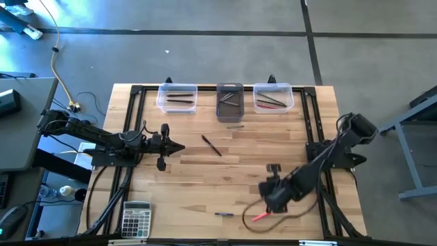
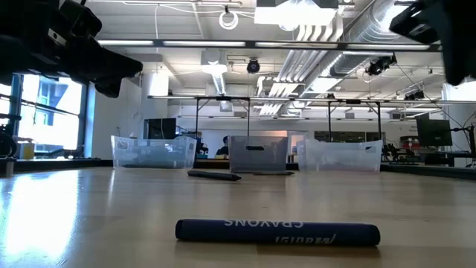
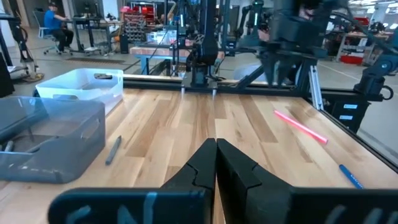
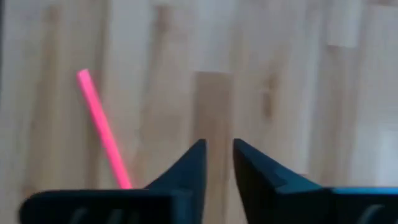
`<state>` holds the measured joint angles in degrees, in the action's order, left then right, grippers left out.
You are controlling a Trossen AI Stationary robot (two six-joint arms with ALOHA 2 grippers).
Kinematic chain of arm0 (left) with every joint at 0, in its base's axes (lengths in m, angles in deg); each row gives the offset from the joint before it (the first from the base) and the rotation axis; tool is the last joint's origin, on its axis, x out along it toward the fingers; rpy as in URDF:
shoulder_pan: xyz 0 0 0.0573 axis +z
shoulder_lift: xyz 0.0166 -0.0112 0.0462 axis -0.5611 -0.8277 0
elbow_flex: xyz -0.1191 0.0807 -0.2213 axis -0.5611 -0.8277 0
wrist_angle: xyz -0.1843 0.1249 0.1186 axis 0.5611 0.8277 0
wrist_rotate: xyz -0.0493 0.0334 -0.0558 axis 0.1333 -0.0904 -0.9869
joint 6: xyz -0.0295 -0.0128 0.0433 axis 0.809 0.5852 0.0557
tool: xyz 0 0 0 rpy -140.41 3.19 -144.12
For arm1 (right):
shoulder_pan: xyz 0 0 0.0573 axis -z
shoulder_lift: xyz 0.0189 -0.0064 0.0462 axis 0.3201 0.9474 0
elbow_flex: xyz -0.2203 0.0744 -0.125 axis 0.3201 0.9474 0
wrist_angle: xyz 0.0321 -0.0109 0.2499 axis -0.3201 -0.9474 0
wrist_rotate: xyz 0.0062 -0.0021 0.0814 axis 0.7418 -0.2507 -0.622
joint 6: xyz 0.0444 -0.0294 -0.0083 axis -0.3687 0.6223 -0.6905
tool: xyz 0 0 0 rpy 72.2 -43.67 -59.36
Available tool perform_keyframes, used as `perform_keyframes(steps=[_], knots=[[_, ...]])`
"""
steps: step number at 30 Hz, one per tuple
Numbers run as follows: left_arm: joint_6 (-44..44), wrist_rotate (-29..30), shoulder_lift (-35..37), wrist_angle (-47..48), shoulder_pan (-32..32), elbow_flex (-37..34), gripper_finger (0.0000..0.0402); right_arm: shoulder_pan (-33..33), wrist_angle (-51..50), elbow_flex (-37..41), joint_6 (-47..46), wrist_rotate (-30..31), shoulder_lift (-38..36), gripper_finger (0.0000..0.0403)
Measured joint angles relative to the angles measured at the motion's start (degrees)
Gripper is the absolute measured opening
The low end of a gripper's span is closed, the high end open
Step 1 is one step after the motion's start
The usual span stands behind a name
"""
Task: Sort crayons/erasers/pens/pencils in bins
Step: Put the pink pencil into the right transparent bin
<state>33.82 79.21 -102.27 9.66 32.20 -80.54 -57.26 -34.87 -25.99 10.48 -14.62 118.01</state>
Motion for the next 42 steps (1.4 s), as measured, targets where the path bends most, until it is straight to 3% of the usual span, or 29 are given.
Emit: perform_keyframes(steps=[6,12,31,42], knots=[[0.0,0.0,0.0,0.0,0.0,0.0,0.0,-6.6,-0.4,-5.8,-2.1,-3.3,8.5,0.0139],[-0.1,0.0,0.0,0.0,0.0,0.0,0.0,-10.5,-0.5,-8.9,-3.7,-5.5,15.2,0.015],[-0.1,0.2,0.0,0.1,0.0,0.0,0.0,-9.3,5.0,-6.9,-2.0,-9.3,22.6,0.0131],[1.1,-0.2,0.0,0.1,0.0,0.0,0.0,-8.3,5.1,-7.1,0.1,-11.1,24.9,0.005]])
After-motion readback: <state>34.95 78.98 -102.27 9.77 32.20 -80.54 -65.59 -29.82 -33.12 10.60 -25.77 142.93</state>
